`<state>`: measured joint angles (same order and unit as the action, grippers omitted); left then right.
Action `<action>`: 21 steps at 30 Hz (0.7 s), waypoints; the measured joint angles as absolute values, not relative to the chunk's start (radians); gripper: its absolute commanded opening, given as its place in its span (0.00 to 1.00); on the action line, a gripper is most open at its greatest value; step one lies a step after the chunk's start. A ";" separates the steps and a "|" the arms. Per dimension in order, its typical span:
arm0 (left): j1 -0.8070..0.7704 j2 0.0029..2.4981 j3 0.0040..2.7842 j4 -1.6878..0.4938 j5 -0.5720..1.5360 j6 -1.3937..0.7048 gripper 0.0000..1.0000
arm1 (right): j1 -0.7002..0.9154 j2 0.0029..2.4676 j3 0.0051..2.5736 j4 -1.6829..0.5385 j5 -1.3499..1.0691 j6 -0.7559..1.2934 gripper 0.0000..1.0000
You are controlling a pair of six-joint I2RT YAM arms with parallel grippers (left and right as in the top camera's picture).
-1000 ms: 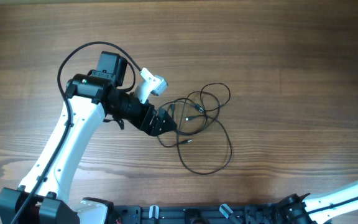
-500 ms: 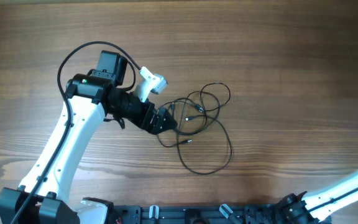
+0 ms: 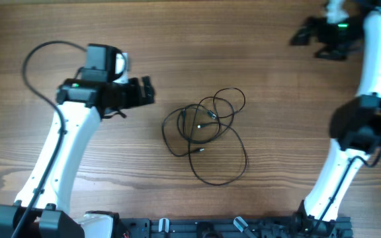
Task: Untangle cables
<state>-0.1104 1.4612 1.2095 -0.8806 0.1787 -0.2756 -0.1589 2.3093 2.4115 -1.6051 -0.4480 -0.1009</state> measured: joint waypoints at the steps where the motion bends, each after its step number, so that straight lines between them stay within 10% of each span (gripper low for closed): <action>1: -0.073 1.456 1.209 -0.895 0.175 -0.293 1.00 | -0.119 2.309 2.400 -1.605 -0.424 -0.110 1.00; 21: 0.164 1.427 1.209 -1.034 0.231 -0.104 1.00 | 0.265 2.115 1.879 -1.437 -0.400 -0.407 0.99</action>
<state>0.1638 1.4265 1.2095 -1.0344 0.2306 -0.1036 0.2653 2.1147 1.8793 -1.4372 -0.4004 -0.4072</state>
